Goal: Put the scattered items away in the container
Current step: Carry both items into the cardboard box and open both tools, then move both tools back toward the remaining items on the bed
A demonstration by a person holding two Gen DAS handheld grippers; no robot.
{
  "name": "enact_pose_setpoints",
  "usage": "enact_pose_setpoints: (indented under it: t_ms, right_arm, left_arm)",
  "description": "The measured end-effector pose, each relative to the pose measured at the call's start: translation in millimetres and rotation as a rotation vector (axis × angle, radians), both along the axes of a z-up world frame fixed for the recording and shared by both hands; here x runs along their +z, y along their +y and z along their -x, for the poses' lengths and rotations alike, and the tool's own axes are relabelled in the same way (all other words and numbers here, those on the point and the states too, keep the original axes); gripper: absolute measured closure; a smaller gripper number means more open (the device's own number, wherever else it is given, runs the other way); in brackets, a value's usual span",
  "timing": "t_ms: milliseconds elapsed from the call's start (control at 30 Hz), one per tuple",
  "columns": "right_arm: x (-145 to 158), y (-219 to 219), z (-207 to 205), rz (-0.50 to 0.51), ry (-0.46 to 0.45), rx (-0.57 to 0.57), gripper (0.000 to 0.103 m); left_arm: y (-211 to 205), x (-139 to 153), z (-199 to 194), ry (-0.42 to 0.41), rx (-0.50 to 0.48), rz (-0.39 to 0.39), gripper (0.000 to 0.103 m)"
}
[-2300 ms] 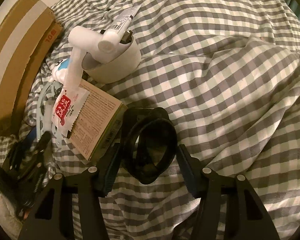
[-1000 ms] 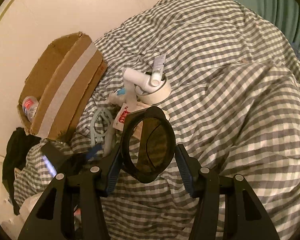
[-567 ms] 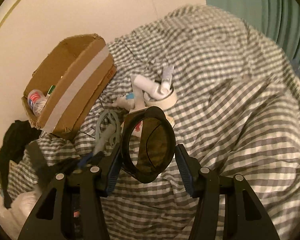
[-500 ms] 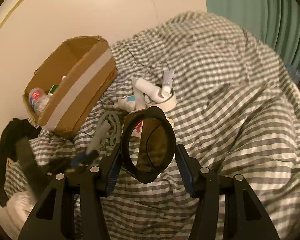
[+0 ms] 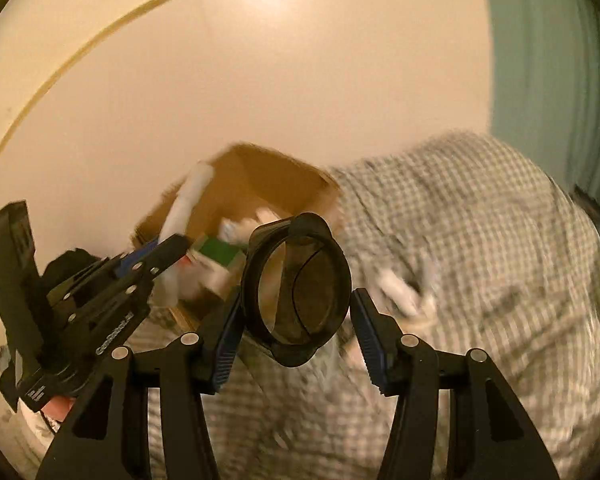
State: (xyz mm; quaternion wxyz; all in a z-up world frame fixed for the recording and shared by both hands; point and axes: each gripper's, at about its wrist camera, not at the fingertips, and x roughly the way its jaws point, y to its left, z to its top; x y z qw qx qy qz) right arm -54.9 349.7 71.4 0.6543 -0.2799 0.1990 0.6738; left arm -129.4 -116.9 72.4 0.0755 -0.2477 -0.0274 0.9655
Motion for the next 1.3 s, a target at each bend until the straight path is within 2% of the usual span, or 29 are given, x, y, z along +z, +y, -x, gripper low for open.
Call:
enact_pose_setpoints:
  t_ms: [100, 267, 467, 500, 533, 567, 600, 667, 733, 767, 933, 1033, 1100, 1133, 1233, 1300]
  right_arm:
    - [3.5, 40.0, 26.2, -0.018, -0.003, 0.065, 0.051]
    - [-20.0, 113.4, 51.3, 0.011, 0.015, 0.119, 0.051]
    - [-47.8, 175.9, 59.9, 0.039, 0.041, 0.104, 0.049]
    - [-50.0, 181.3, 59.0, 0.043, 0.062, 0.105, 0.048]
    - [-51.2, 185.9, 58.1, 0.046, 0.088, 0.105, 0.042]
    - [-50.0, 186.4, 54.8, 0.045, 0.104, 0.099, 0.037]
    - [-48.6, 185.1, 53.5, 0.035, 0.118, 0.095, 0.036]
    - [-42.8, 176.6, 49.8, 0.021, 0.120, 0.101, 0.035]
    - [-34.2, 161.9, 44.3, 0.003, 0.105, 0.100, 0.035]
    - [-29.3, 153.5, 38.9, -0.005, 0.099, 0.097, 0.035]
    - [-4.6, 84.5, -4.6, -0.017, 0.036, 0.031, 0.035]
    - [4.3, 34.6, -40.4, -0.028, -0.014, -0.027, 0.035]
    - [3.5, 5.5, -64.4, -0.020, -0.035, -0.069, 0.035]
    - [0.7, -8.4, -77.2, -0.010, -0.040, -0.089, 0.035]
    - [-9.8, -36.4, -110.9, 0.025, -0.038, -0.136, 0.035]
    - [-20.7, -48.2, -130.8, 0.042, -0.028, -0.153, 0.035]
  left_arm:
    - [-28.1, -5.2, 31.7, -0.001, 0.064, -0.002, 0.093]
    - [-64.1, -38.4, 67.3, -0.058, 0.132, -0.001, 0.093]
    - [-80.1, -52.2, 84.3, -0.090, 0.126, 0.011, 0.090]
    - [-80.4, -53.7, 85.2, -0.093, 0.120, 0.015, 0.088]
    - [-77.5, -55.4, 84.3, -0.099, 0.121, 0.022, 0.085]
    - [-74.3, -57.1, 84.2, -0.109, 0.128, 0.036, 0.079]
    - [-70.9, -58.1, 83.4, -0.114, 0.130, 0.049, 0.072]
    - [-64.8, -54.0, 74.6, -0.092, 0.152, 0.077, 0.030]
    - [-59.9, -47.2, 59.6, -0.040, 0.177, 0.098, 0.013]
    - [-56.6, -43.5, 49.3, -0.016, 0.182, 0.105, 0.010]
    - [-42.0, -35.1, 2.5, 0.018, 0.158, 0.089, 0.008]
    - [-11.0, -26.5, -24.9, 0.024, 0.116, 0.051, 0.008]
    - [16.6, -23.7, -43.4, 0.015, 0.063, 0.032, 0.006]
    - [26.2, -25.3, -50.1, 0.001, 0.050, 0.028, 0.001]
    - [61.4, -38.4, -72.2, -0.030, -0.002, -0.001, 0.000]
    - [78.3, -55.9, -74.7, -0.082, -0.015, 0.013, 0.000]
